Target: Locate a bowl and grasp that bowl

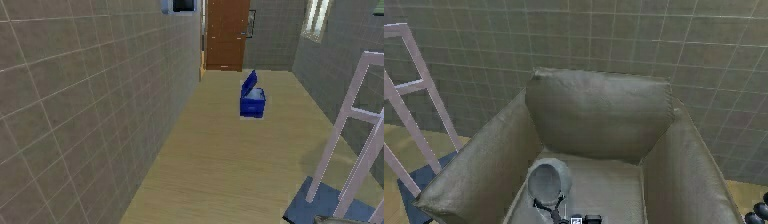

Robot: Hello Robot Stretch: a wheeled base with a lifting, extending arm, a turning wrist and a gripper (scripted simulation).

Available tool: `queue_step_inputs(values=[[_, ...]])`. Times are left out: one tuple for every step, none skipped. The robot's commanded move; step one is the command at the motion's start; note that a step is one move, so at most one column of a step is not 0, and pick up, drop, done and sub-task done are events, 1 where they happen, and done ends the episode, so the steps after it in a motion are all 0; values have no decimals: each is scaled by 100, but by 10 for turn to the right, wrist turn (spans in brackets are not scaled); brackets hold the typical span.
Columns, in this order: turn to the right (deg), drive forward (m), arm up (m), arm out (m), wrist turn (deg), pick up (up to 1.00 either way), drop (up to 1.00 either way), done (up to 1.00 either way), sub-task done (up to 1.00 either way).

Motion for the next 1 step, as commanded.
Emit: queue_step_inputs(values=[[0,0,0,0,0,0,0,100,0]])
